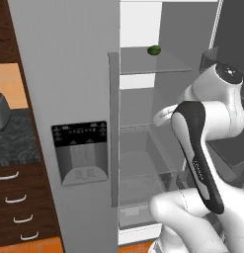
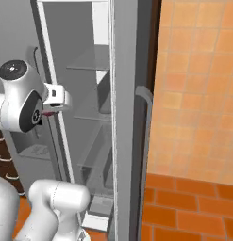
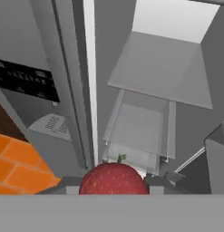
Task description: Take the strawberry from the fridge and place it on top of the pancake, located on the dining counter.
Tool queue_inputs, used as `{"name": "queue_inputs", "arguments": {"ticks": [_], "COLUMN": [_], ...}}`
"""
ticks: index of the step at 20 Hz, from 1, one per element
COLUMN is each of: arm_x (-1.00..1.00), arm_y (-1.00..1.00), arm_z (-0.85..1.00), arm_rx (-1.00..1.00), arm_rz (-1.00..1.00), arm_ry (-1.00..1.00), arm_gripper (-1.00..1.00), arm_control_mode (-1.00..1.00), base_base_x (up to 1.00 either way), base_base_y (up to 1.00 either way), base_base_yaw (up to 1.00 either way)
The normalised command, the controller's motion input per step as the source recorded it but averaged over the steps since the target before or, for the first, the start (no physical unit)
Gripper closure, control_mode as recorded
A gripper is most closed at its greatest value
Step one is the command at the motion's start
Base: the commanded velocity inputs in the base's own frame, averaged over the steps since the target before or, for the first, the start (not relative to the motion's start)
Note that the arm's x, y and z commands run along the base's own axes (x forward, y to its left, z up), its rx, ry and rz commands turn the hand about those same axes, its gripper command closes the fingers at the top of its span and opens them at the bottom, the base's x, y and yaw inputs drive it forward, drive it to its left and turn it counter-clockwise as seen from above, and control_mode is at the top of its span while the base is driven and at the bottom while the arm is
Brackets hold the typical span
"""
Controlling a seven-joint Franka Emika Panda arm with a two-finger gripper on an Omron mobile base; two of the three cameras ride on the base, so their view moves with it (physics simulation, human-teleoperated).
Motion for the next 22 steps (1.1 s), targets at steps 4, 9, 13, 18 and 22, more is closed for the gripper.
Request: {"name": "queue_inputs", "arguments": {"ticks": [4, 9, 13, 18, 22], "arm_x": [0.0, 0.0, 0.0, 0.0, 0.0], "arm_y": [0.0, 0.0, 0.0, 0.0, 0.0], "arm_z": [0.0, 0.0, 0.0, 0.0, 0.0], "arm_rx": [0.0, 0.0, 0.0, 0.0, 0.0], "arm_rz": [0.0, 0.0, 0.0, 0.0, 0.0], "arm_ry": [0.0, 0.0, 0.0, 0.0, 0.0], "arm_gripper": [1.0, 1.0, 1.0, 1.0, 1.0], "arm_control_mode": [1.0, 1.0, 1.0, 1.0, 1.0], "base_base_x": [-0.85, -0.6, -0.43, -0.4, -0.58], "base_base_y": [0.79, 0.89, 0.8, 0.54, 0.51], "base_base_yaw": [-0.11, -0.46, -0.64, -0.77, -0.78]}}
